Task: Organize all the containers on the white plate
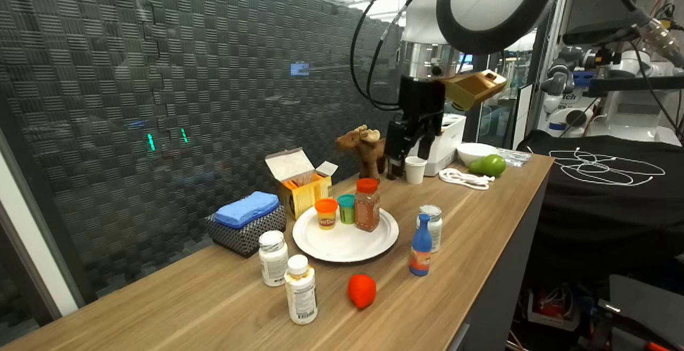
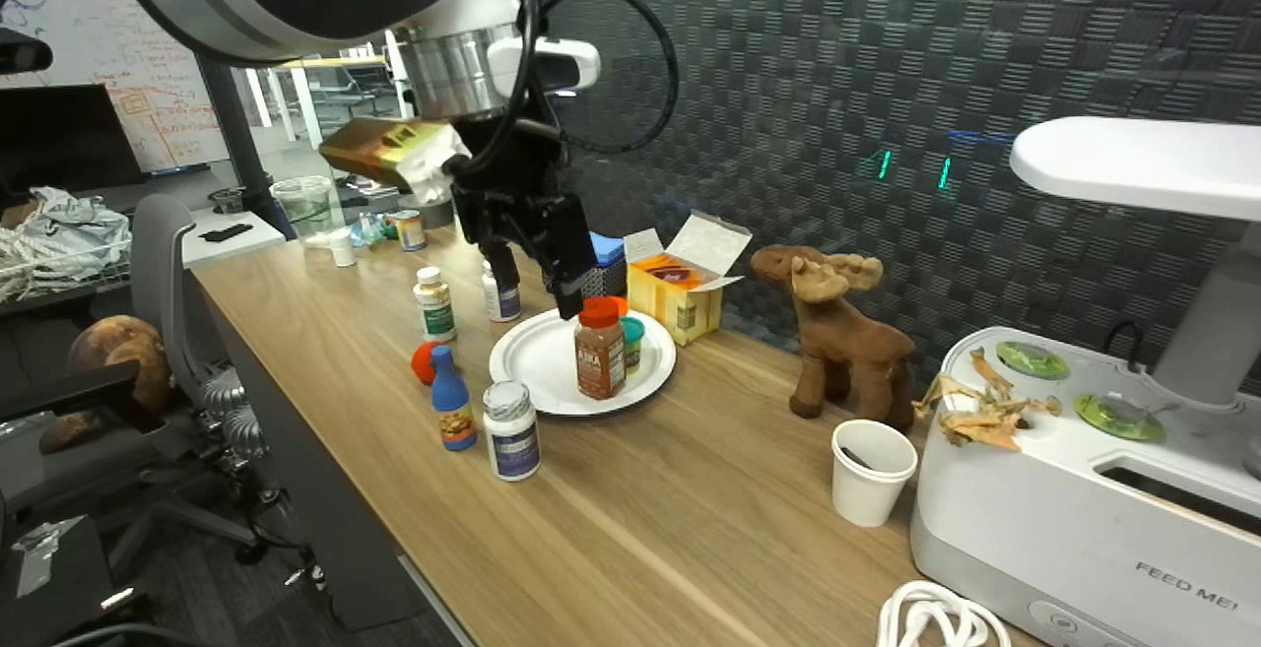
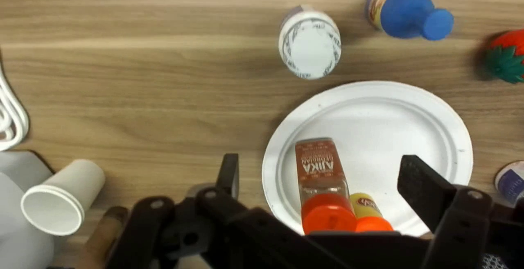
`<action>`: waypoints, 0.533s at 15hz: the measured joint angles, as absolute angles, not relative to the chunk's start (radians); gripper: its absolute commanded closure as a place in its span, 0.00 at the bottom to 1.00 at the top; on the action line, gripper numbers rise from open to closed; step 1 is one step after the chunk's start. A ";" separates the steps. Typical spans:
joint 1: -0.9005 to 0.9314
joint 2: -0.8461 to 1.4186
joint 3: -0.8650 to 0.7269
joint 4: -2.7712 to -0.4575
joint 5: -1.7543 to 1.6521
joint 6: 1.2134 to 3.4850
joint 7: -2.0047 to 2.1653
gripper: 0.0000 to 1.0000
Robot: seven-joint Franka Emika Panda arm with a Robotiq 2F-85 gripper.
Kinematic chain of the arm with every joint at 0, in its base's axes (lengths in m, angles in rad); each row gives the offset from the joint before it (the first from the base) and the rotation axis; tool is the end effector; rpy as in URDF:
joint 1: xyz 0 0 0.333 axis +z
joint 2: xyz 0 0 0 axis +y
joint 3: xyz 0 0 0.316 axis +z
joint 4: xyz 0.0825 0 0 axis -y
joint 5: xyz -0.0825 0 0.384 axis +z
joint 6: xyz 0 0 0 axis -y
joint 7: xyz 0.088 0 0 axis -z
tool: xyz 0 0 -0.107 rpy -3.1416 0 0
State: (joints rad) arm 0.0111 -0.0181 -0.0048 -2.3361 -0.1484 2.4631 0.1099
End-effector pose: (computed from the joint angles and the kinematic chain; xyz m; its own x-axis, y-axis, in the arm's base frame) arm 0.5171 0.0035 0.3568 0.9887 0.0122 0.1494 -0.0017 -0.9957 0.0926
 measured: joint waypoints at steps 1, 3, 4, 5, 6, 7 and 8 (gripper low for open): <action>0.009 -0.020 -0.006 -2.356 -0.137 2.464 0.114 0.00; 0.008 -0.016 -0.006 -2.384 -0.119 2.470 0.114 0.00; 0.008 -0.012 -0.006 -2.394 -0.112 2.474 0.114 0.00; 0.008 -0.007 -0.006 -2.400 -0.106 2.475 0.114 0.00; 0.008 -0.001 -0.005 -2.404 -0.101 2.475 0.114 0.00; 0.008 0.006 -0.004 -2.408 -0.095 2.474 0.114 0.00; 0.008 0.012 -0.004 -2.410 -0.091 2.471 0.114 0.00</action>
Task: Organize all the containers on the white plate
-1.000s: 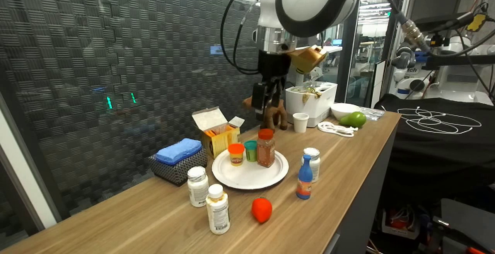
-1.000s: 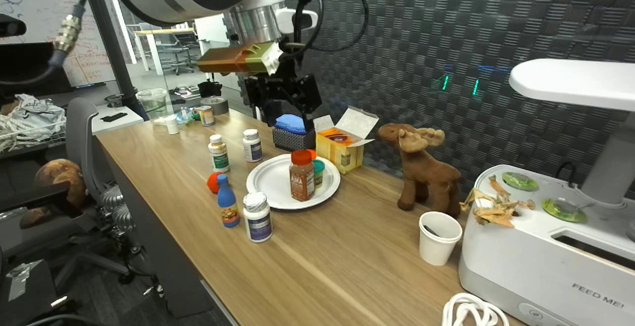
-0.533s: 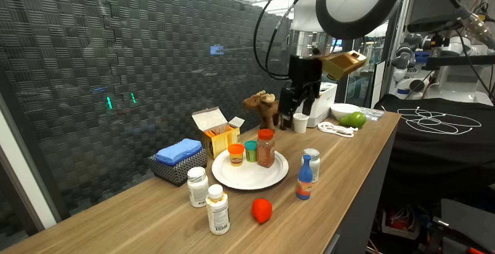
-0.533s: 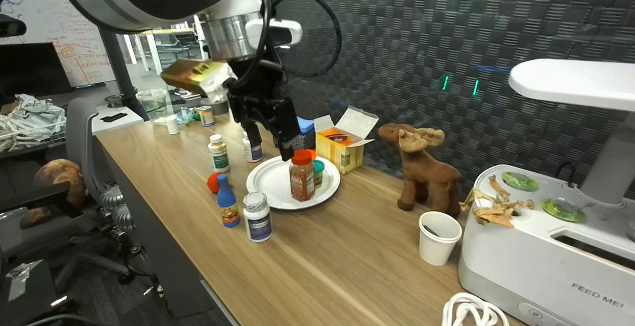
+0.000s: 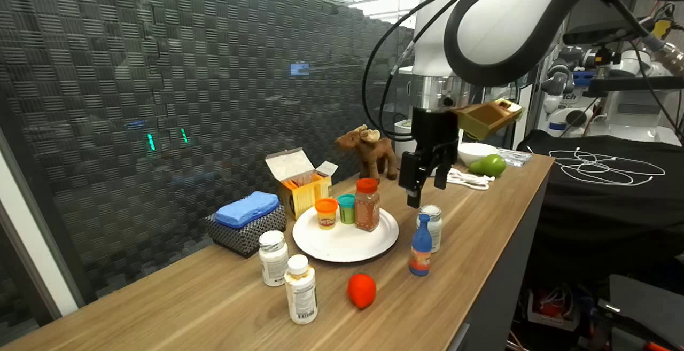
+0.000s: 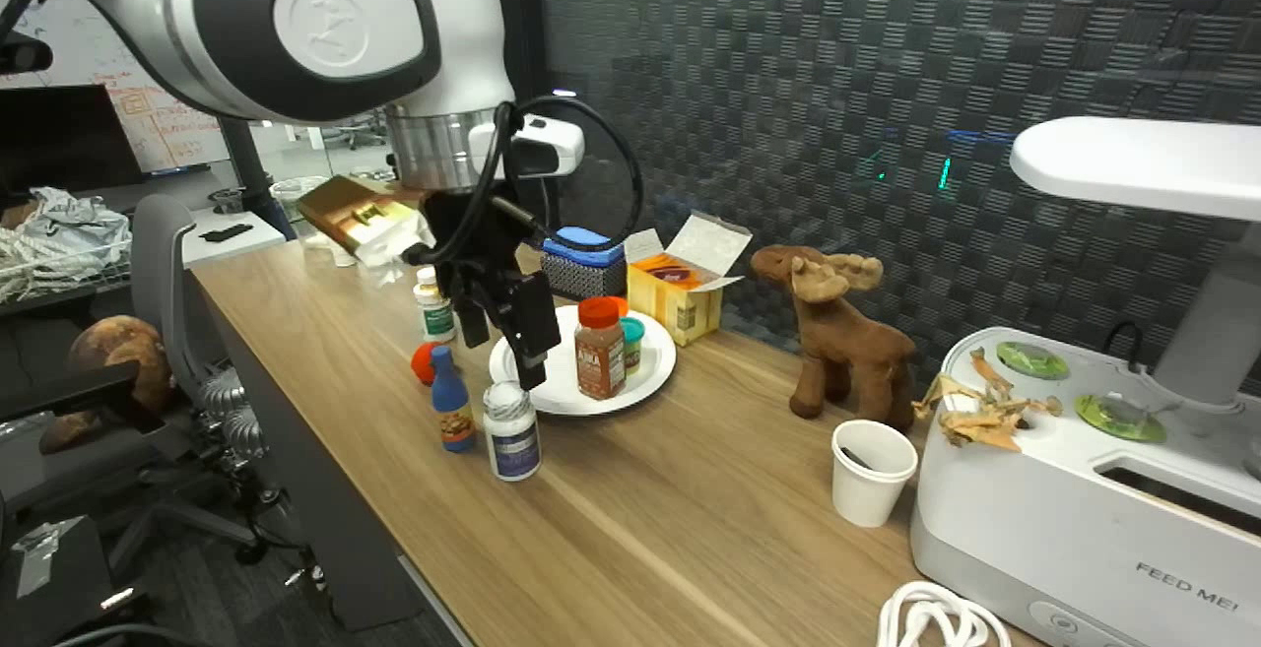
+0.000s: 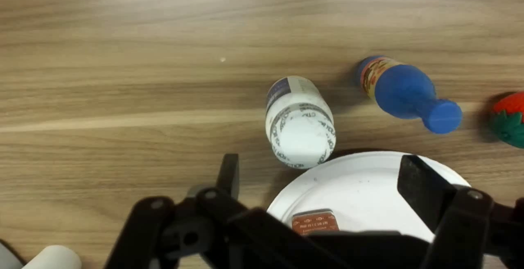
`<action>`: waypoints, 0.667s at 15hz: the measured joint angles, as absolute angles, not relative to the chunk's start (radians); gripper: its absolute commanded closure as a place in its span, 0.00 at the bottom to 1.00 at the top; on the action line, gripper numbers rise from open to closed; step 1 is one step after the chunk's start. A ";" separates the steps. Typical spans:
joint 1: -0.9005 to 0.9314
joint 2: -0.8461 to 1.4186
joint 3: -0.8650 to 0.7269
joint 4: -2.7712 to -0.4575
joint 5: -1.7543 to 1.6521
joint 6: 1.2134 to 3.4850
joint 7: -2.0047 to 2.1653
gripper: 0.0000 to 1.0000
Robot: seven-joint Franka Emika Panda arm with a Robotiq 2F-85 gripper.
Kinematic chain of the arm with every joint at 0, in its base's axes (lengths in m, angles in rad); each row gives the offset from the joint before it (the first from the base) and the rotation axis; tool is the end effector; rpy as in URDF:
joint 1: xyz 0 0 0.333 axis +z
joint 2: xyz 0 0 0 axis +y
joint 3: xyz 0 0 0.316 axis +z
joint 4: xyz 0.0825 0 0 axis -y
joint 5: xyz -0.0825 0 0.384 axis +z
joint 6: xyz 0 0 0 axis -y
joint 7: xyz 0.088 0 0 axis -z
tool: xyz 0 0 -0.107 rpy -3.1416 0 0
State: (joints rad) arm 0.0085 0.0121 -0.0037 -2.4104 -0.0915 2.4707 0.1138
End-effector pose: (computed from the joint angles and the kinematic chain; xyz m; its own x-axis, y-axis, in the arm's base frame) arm 0.4944 0.0026 0.3108 0.9979 -0.0372 0.0526 -0.0401 -0.9977 0.0546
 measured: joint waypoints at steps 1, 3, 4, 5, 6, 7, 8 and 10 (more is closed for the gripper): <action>0.008 0.018 -0.003 -2.413 -0.087 2.467 0.114 0.00; 0.009 0.028 -0.003 -2.417 -0.077 2.458 0.114 0.00; 0.009 0.031 -0.003 -2.418 -0.070 2.454 0.114 0.00; 0.008 0.035 -0.004 -2.418 -0.064 2.451 0.114 0.00; 0.008 0.038 -0.005 -2.418 -0.058 2.451 0.114 0.00; 0.008 0.040 -0.006 -2.417 -0.054 2.450 0.114 0.00; 0.008 0.043 -0.007 -2.417 -0.053 2.450 0.114 0.00; 0.006 0.047 -0.009 -2.417 -0.052 2.442 0.115 0.12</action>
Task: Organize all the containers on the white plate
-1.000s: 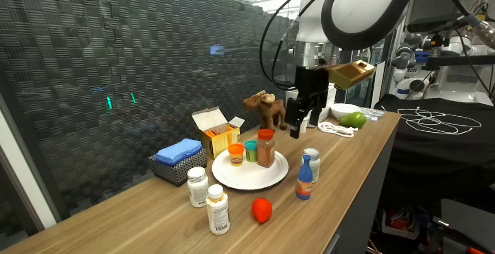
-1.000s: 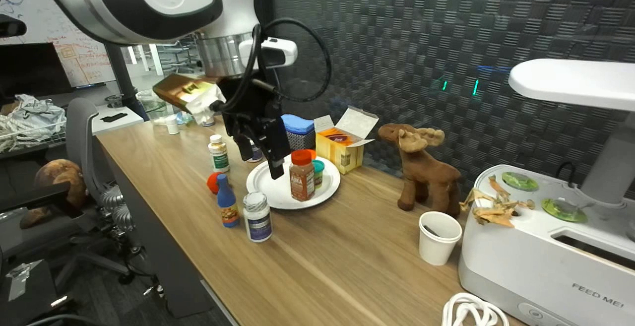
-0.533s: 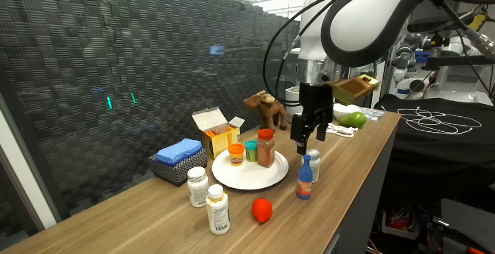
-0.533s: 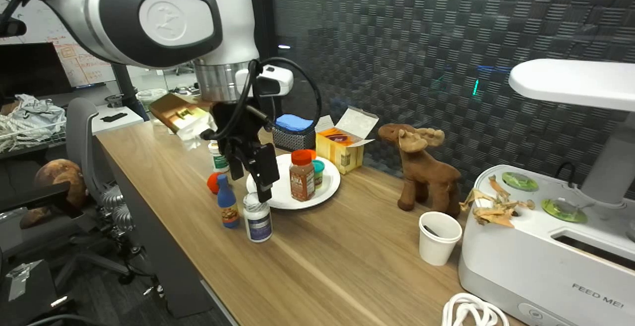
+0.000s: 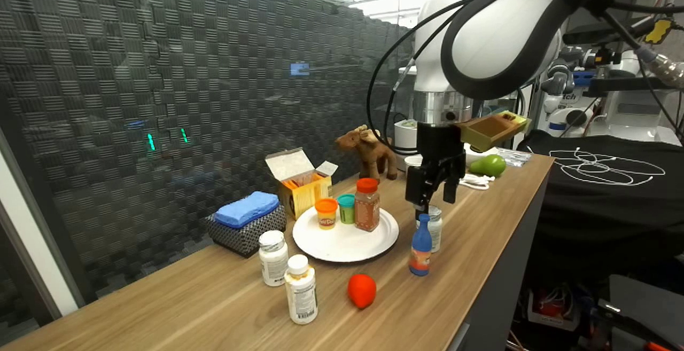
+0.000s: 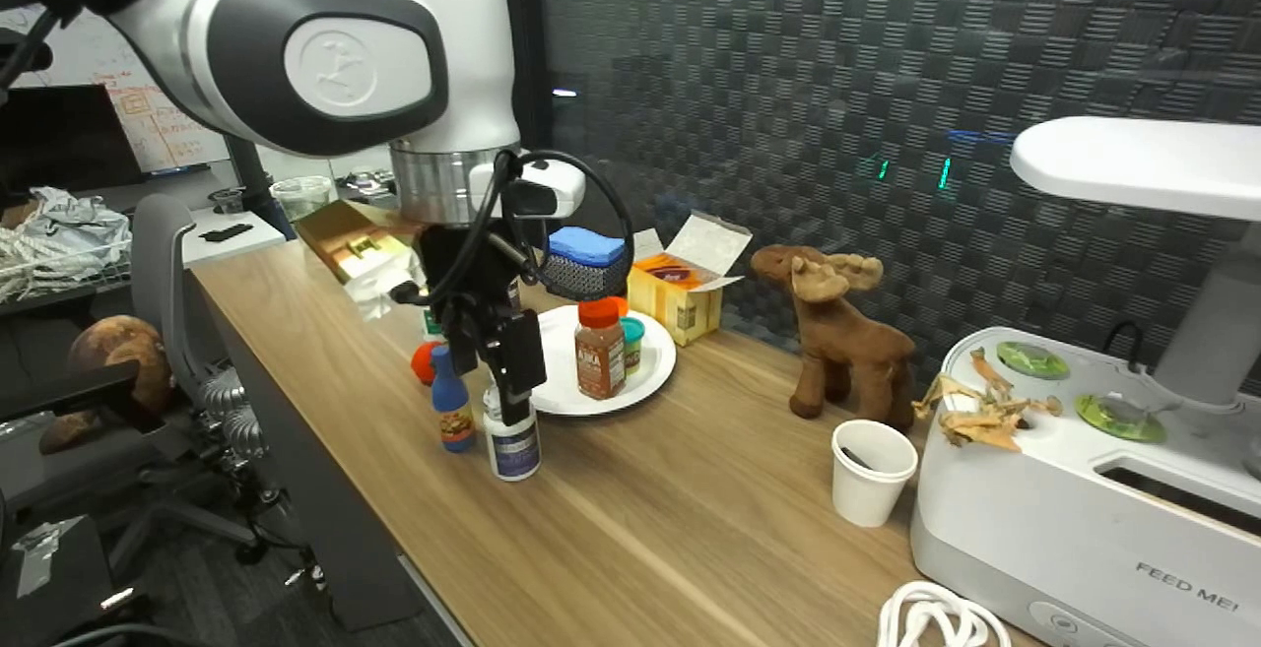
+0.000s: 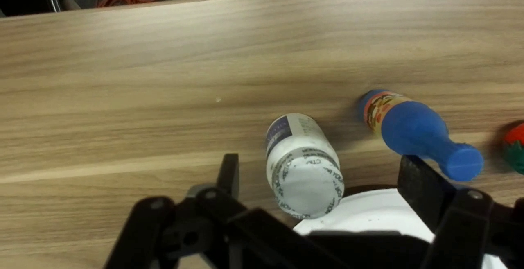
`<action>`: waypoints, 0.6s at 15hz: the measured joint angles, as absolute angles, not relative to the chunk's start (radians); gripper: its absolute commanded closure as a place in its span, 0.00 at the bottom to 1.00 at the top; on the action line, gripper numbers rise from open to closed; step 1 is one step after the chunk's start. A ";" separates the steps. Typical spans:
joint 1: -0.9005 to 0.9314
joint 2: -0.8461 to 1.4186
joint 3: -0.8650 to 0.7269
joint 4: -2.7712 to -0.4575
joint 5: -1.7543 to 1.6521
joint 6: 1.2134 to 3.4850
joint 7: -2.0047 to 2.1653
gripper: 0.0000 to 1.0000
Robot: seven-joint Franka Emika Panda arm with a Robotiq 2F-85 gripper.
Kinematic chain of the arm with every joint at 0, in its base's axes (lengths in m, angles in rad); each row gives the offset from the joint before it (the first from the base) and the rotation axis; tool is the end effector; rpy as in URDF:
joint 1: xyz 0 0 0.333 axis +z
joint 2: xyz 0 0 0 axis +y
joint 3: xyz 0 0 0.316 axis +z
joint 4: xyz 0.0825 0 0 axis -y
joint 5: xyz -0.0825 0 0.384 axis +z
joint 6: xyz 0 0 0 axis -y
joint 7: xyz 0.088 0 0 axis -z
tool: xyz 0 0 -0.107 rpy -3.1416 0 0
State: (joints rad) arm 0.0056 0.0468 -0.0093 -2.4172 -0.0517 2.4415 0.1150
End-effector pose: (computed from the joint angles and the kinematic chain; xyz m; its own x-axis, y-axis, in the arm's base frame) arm 0.4878 -0.0019 0.2884 0.9967 -0.0790 -0.0192 -0.0783 -0.9963 0.0353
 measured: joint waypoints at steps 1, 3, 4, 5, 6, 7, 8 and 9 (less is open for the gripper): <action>0.004 0.049 -0.010 -2.417 -0.051 2.437 0.115 0.26; 0.000 0.052 -0.013 -2.417 -0.047 2.425 0.115 0.42; -0.002 0.054 -0.014 -2.417 -0.042 2.421 0.115 0.49; -0.003 0.056 -0.014 -2.416 -0.034 2.421 0.112 0.58; -0.004 0.058 -0.014 -2.415 -0.024 2.421 0.108 0.65; -0.004 0.061 -0.014 -2.412 -0.017 2.421 0.104 0.72; -0.005 0.064 -0.014 -2.409 -0.013 2.421 0.101 0.80; -0.007 0.067 -0.014 -2.405 -0.013 2.421 0.099 0.84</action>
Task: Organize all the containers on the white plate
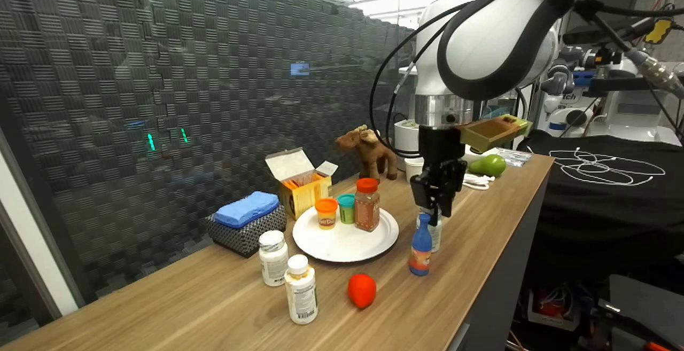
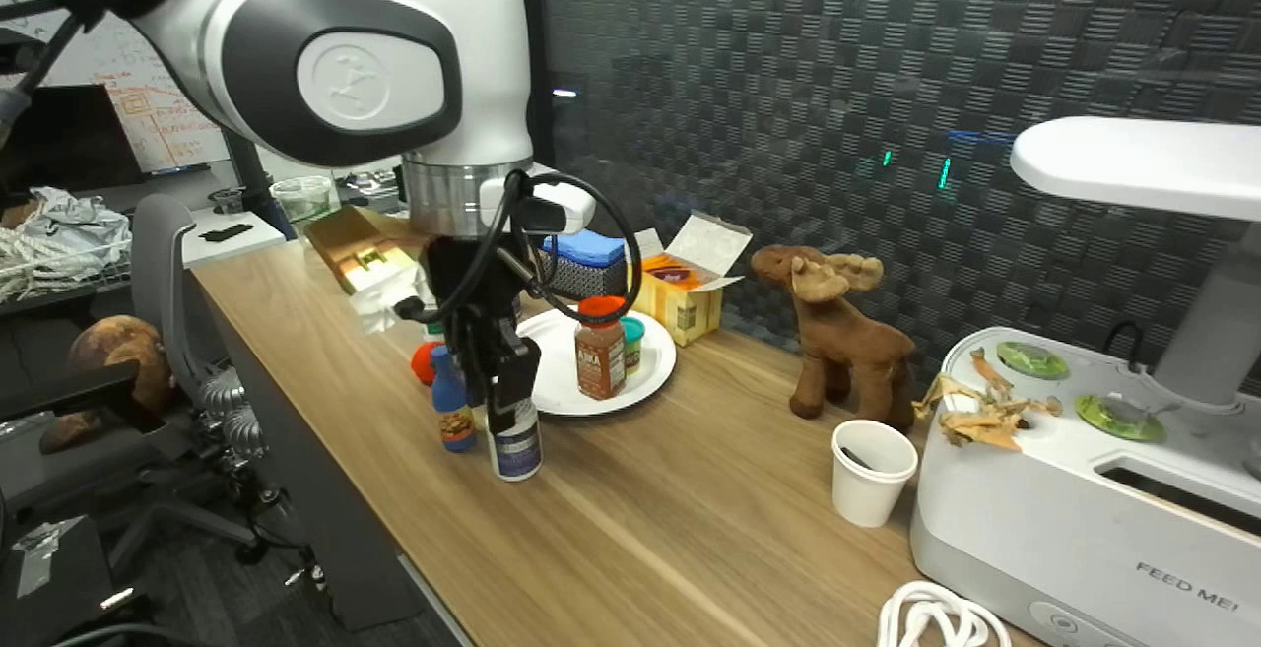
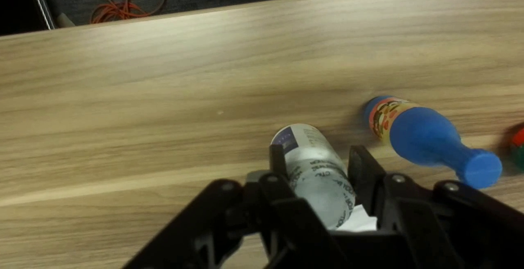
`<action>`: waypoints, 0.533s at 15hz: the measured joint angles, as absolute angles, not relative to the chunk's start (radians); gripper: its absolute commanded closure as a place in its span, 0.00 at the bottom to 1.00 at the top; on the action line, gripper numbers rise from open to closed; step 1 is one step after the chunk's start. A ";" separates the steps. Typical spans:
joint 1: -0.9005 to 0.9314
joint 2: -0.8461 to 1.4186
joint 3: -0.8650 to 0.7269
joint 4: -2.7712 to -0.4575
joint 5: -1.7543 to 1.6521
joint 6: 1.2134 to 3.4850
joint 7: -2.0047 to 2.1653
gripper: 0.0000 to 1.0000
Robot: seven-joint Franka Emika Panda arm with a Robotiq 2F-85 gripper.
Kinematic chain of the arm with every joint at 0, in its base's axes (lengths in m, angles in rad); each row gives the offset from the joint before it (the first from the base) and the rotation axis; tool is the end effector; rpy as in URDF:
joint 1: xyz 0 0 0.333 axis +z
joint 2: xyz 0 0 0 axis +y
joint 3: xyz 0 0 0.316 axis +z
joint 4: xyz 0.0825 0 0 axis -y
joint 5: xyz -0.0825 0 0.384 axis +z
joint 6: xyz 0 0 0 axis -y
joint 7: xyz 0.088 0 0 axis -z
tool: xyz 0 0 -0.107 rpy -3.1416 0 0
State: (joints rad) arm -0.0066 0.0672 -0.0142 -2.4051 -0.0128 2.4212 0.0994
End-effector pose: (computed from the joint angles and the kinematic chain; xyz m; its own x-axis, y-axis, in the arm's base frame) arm 0.4888 -0.0103 0.2814 0.9926 -0.1103 -0.0500 -0.1098 -0.9939 0.0139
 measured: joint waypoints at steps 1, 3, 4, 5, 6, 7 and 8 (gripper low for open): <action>-0.008 0.068 -0.014 -2.401 -0.013 2.421 0.099 0.83; -0.012 0.073 -0.016 -2.393 -0.013 2.419 0.098 0.82; -0.014 0.076 -0.018 -2.389 -0.013 2.418 0.097 0.82; -0.015 0.079 -0.019 -2.386 -0.013 2.416 0.096 0.84; -0.016 0.081 -0.021 -2.382 -0.013 2.414 0.095 0.84; -0.017 0.084 -0.023 -2.379 -0.013 2.412 0.094 0.84; -0.018 0.086 -0.024 -2.375 -0.013 2.409 0.093 0.84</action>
